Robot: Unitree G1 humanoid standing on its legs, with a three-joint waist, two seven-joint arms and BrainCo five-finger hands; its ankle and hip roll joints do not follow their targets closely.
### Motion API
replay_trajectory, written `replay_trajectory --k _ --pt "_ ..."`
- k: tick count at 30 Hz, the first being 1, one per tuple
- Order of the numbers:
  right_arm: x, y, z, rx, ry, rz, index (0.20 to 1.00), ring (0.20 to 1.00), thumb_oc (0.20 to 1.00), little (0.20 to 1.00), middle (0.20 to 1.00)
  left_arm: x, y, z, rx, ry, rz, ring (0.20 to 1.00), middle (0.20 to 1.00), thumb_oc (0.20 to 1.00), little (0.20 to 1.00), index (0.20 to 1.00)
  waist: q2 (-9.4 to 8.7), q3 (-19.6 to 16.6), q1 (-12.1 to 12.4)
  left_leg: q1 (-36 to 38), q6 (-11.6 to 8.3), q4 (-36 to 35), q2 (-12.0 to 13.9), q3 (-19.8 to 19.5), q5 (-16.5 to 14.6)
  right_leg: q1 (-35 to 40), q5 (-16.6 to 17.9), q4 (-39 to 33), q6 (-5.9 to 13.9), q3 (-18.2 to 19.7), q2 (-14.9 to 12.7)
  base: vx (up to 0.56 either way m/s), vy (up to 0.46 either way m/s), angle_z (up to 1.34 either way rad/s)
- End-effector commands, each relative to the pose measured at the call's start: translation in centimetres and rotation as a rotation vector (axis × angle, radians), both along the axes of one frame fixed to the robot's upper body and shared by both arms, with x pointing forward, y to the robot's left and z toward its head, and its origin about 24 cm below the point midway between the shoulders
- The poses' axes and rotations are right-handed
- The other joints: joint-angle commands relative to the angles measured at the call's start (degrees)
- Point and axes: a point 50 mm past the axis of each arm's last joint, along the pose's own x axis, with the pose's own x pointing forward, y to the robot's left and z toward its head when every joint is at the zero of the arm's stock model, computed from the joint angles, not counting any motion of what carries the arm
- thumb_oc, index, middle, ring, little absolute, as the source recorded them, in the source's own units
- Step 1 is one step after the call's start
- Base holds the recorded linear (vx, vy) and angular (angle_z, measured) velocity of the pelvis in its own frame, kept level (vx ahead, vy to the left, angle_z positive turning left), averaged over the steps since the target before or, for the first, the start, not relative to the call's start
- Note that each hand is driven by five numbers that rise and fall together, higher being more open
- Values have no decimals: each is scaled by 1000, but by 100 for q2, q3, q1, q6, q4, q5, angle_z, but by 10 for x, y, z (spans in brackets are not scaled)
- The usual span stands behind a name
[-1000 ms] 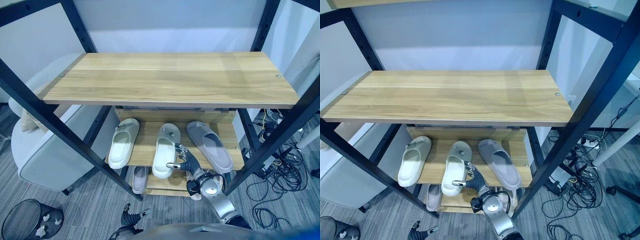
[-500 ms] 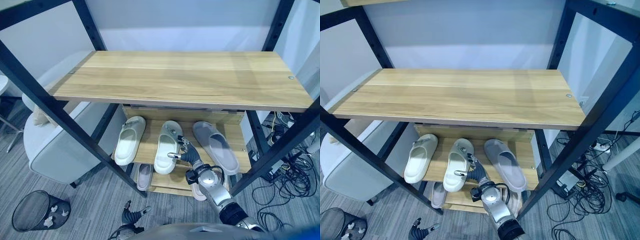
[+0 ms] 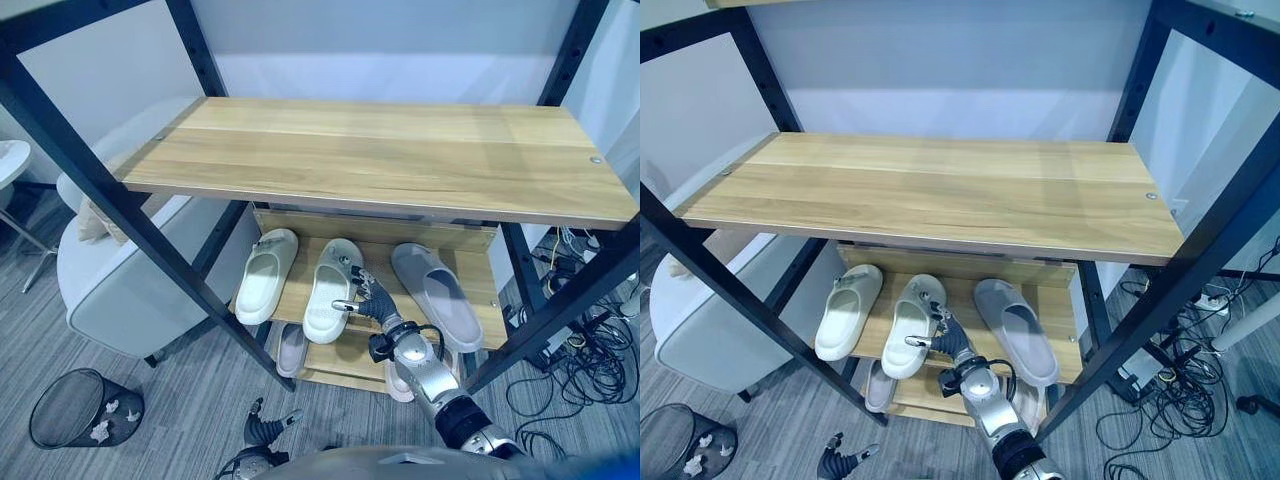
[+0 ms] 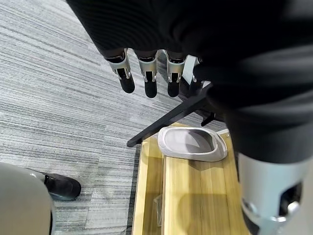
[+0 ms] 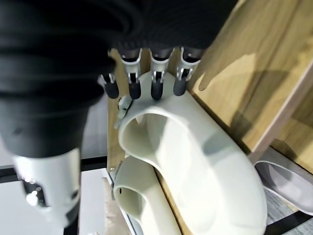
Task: Arrange the slippers neatly on the shoe rack.
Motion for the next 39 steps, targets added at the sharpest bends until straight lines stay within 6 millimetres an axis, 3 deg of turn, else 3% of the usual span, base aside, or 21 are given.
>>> replay_trajectory --k 1,4,5,21,39 --pt "13 21 26 102 -104 -2 1000 1000 1000 1000 1000 -43 -3 -12 19 175 -84 1000 1000 1000 1000 1000 -117 -85 318 65 254 35 -122 99 98 117 209 35 369 -115 -427 0 18 11" --pt "16 24 26 107 -86 -32 1000 1000 1000 1000 1000 -42 -3 -12 19 174 -81 1000 1000 1000 1000 1000 -132 -71 341 61 250 35 -121 97 105 118 214 35 373 -143 -436 -6 20 8" --pt "-25 -63 -3 72 23 -363 1000 1000 1000 1000 1000 -43 9 -6 -53 109 -24 1000 1000 1000 1000 1000 349 280 -70 432 -67 35 409 755 -10 211 401 35 280 155 -316 -5 33 4" --pt "-14 -59 7 101 -11 -352 1000 1000 1000 1000 1000 -42 6 -6 -40 112 -77 1000 1000 1000 1000 1000 250 210 17 175 52 35 210 608 111 79 437 35 490 -14 -540 -4 56 -3" --pt "-4 -13 25 186 -20 -211 1000 1000 1000 1000 1000 -29 3 -5 -40 91 -120 1000 1000 1000 1000 1000 31 227 284 -239 158 35 33 316 253 -105 405 35 634 -303 -718 -7 48 9"
